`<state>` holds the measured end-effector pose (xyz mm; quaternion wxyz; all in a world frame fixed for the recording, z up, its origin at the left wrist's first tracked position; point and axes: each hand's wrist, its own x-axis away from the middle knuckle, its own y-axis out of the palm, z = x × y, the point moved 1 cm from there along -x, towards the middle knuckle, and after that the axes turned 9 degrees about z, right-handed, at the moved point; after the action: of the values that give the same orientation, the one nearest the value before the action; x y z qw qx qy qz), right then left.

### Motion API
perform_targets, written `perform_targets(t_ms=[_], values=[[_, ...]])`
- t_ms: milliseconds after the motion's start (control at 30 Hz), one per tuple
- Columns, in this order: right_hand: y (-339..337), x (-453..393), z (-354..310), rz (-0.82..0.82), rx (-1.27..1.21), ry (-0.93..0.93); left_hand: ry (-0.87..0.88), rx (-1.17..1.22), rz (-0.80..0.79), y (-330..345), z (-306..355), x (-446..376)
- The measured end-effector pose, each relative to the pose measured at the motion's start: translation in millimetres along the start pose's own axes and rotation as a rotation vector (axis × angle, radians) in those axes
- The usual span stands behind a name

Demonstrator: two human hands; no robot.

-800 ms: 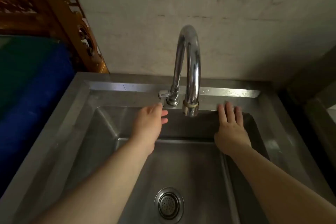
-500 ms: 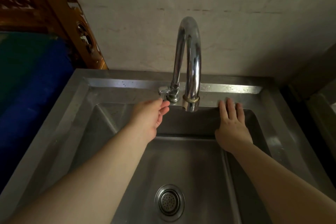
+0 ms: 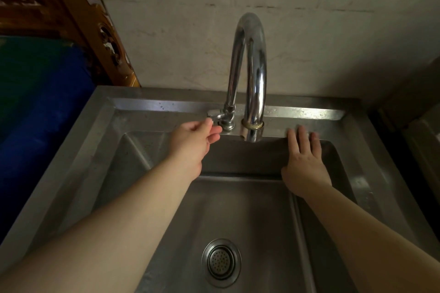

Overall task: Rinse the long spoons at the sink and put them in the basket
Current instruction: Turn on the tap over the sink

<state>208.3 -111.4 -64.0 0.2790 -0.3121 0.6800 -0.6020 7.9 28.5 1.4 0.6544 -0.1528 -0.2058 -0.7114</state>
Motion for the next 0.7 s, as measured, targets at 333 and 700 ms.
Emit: perform_targets(t_ms=[333, 700], values=[[0.7, -0.8, 0.4, 0.002, 0.016, 0.0, 0.058, 0.0, 0.039, 7.3, 5.8, 0.5], [-0.5, 0.7, -1.7, 0.007, 0.015, 0.004, 0.081, -0.018, 0.017, 5.0, 5.2, -1.3]])
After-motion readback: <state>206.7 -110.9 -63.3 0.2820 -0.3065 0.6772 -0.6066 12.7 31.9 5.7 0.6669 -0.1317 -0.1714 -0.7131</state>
